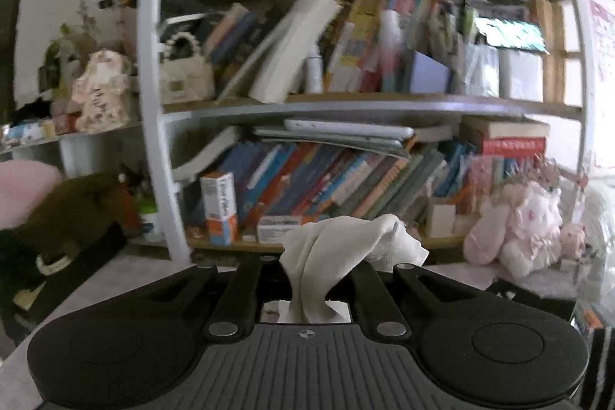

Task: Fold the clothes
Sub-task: 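Grasp the T-shirt with the left gripper while the right gripper grasps another edge, lifting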

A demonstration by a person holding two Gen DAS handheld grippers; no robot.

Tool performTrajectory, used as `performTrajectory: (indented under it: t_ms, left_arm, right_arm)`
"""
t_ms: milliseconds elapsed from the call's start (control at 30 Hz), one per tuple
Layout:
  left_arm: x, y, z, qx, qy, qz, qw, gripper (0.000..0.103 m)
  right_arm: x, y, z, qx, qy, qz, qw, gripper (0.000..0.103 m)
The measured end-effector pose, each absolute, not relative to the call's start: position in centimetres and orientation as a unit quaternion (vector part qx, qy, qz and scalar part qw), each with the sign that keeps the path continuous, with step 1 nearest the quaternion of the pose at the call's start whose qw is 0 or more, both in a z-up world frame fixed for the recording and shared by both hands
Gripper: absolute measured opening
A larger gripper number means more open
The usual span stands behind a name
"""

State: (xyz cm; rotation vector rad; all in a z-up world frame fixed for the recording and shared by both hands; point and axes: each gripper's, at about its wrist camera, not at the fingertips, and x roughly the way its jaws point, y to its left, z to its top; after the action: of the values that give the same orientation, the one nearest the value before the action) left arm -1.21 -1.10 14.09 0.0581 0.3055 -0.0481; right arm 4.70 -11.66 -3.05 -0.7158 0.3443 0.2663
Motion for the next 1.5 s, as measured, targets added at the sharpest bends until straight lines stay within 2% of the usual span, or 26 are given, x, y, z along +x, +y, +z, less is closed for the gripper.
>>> performTrajectory:
  t_ms: [33,67,100,133,267,400,567,700,800,900,967,1033,1133,1300,1367,1500]
  left_arm:
    - [-1.4,-0.7,14.3,0.026,0.152,-0.016,0.988,0.006]
    - [-1.6,-0.3,14.5,0.023,0.151,-0.008,0.988,0.006]
    - [-1.8,0.2,14.6,0.02,0.15,0.0,0.988,0.006]
    - [-1.9,0.7,14.7,0.018,0.148,0.008,0.989,0.006]
    - [-2.9,2.9,15.6,0.015,0.127,0.063,0.99,0.006]
    - [-5.1,4.9,18.4,0.005,0.06,0.105,0.993,0.006]
    - [-9.6,5.0,25.1,0.007,-0.104,0.103,0.989,0.006]
    - [-13.2,5.1,30.3,0.008,-0.23,0.097,0.968,0.007]
    - [-14.7,5.3,32.9,0.0,-0.292,0.069,0.954,0.007]
    - [-14.3,6.4,34.4,-0.03,-0.304,0.035,0.952,0.008]
    - [-13.3,7.6,34.8,-0.055,-0.285,0.014,0.957,0.008]
    - [-10.4,8.9,33.9,-0.073,-0.233,0.004,0.97,0.008]
    - [-4.4,10.9,30.4,-0.089,-0.107,-0.007,0.99,0.008]
    - [6.5,12.5,17.9,-0.082,0.141,-0.005,0.987,0.008]
    - [9.4,12.2,13.5,-0.071,0.199,-0.006,0.977,0.008]
    - [14.6,11.5,8.4,-0.045,0.258,-0.015,0.965,0.007]
  right_arm:
    - [4.6,-11.6,-3.2,-0.357,0.16,0.135,0.91,0.052]
    - [4.6,-11.4,-3.2,-0.363,0.154,0.14,0.908,0.022]
    - [4.6,-11.5,-2.8,-0.357,0.153,0.144,0.91,0.008]
    - [4.5,-11.9,-2.3,-0.343,0.152,0.146,0.915,0.004]
    - [2.8,-13.6,2.3,-0.276,0.1,0.141,0.946,0.003]
    - [-0.8,-14.8,10.8,-0.23,-0.027,0.129,0.964,0.003]
    - [-8.4,-14.1,19.8,-0.236,-0.25,0.083,0.935,0.003]
    - [-13.5,-14.6,24.5,-0.211,-0.386,0.041,0.897,0.003]
    - [-16.3,-15.7,26.8,-0.166,-0.444,0.035,0.88,0.003]
    - [-17.3,-16.4,28.1,-0.136,-0.463,0.04,0.875,0.003]
    - [-17.2,-16.4,28.3,-0.128,-0.449,0.046,0.883,0.003]
    - [-16.2,-16.1,27.9,-0.134,-0.41,0.055,0.901,0.003]
    - [-12.1,-15.2,26.3,-0.156,-0.283,0.079,0.943,0.003]
    - [-1.6,-14.2,16.7,-0.163,0.006,0.115,0.98,0.003]
    - [1.8,-13.6,11.6,-0.168,0.087,0.108,0.976,0.003]
    - [7.3,-12.8,4.4,-0.178,0.18,0.082,0.964,0.003]
